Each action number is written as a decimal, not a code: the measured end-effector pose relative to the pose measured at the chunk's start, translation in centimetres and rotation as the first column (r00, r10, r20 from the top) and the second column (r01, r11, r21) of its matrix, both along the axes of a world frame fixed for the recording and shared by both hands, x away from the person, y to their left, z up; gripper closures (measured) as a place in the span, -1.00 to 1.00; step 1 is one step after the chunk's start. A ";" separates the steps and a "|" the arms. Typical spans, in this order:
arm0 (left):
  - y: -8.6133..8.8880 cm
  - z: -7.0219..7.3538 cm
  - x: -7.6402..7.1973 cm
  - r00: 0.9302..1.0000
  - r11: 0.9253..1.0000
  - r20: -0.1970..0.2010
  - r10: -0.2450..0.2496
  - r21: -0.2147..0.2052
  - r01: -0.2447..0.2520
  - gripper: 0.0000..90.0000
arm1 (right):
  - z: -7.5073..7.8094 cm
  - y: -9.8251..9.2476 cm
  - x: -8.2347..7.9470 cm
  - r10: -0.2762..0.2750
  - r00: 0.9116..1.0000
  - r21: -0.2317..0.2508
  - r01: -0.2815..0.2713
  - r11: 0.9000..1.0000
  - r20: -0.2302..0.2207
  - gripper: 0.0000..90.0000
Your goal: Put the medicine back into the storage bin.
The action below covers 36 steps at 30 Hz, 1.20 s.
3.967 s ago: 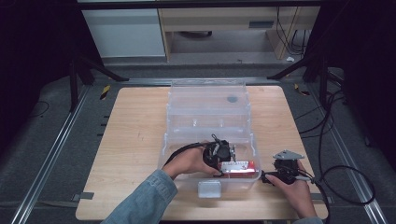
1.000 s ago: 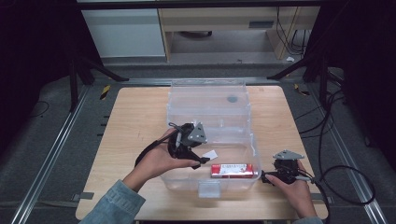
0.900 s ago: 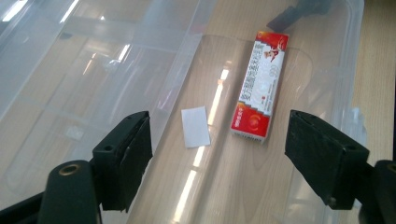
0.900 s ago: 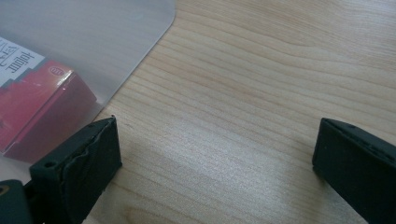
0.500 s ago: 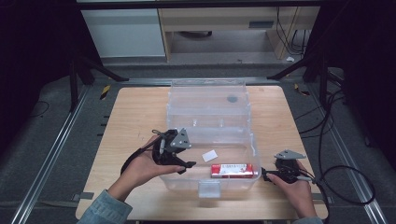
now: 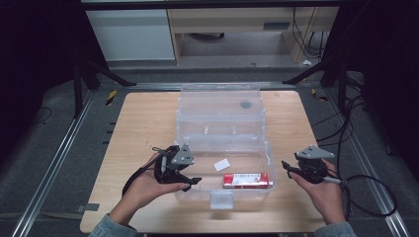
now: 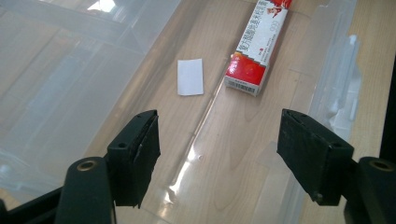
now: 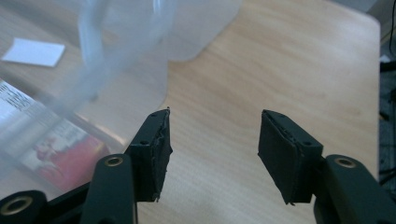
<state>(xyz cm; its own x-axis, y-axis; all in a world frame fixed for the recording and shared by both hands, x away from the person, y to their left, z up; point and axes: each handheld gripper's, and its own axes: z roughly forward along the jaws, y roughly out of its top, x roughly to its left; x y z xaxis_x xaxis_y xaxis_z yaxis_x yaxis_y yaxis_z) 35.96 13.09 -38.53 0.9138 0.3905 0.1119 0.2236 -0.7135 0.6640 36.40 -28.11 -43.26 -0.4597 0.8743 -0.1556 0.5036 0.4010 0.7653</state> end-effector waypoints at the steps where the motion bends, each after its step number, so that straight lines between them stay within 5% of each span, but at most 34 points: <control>1: 0.0 -0.1 0.0 1.000 1.000 -0.005 0.007 -0.009 -0.007 -0.35 | 0.7 0.1 0.1 0.013 1.000 -0.006 -0.013 1.000 0.006 0.00; 12: 0.3 -0.3 -0.5 0.999 0.998 -0.016 0.041 -0.046 -0.041 -0.35 | 7.3 1.7 2.7 0.132 0.990 -0.028 -0.131 0.991 0.041 0.09; 22: 0.3 -0.4 -1.7 0.999 0.997 -0.018 0.045 -0.055 -0.046 -0.49 | 12.2 5.1 6.2 0.261 0.965 -0.044 -0.260 0.965 0.025 0.00; 36: 0.7 -1.7 -2.5 0.999 0.997 -0.044 0.006 -0.074 -0.009 -0.55 | 13.5 10.1 11.6 0.341 0.940 -0.052 -0.342 0.938 -0.027 -0.13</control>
